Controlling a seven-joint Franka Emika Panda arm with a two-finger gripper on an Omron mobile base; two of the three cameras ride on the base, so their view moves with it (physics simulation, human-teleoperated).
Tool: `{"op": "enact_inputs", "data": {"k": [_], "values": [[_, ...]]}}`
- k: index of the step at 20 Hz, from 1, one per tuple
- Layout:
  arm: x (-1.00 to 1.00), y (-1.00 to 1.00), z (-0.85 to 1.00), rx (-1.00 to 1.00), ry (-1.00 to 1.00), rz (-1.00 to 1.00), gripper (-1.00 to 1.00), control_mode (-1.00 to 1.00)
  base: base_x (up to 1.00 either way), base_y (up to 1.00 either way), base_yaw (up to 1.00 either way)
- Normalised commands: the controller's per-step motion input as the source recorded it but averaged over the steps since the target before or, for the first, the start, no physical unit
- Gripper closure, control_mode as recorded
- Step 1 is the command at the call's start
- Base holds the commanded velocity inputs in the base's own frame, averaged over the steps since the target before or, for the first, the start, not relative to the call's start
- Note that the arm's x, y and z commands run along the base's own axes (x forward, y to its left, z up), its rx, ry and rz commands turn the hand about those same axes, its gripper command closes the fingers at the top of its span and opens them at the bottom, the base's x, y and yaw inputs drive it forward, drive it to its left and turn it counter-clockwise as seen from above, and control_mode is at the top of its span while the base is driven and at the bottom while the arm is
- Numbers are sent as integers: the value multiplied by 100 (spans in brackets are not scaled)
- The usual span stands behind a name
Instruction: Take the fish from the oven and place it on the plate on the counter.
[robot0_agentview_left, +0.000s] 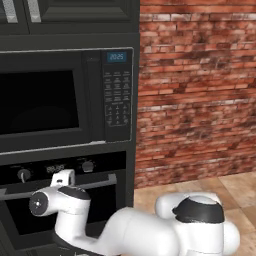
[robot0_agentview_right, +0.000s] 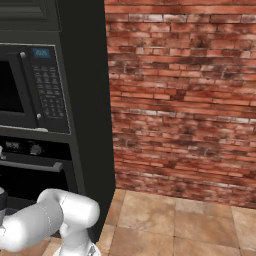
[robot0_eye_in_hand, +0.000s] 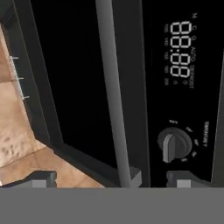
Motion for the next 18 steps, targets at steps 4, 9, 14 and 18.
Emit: {"op": "enact_inputs", "data": {"k": [4, 9, 14, 18], "values": [[42, 23, -36, 0, -16, 13, -100, -100, 0, 0, 0], [1, 8, -2, 0, 0, 12, -100, -100, 0, 0, 0], [18, 0, -1, 0, 13, 15, -100, -100, 0, 0, 0], [61, 0, -23, 0, 17, 11, -100, -100, 0, 0, 0]]}}
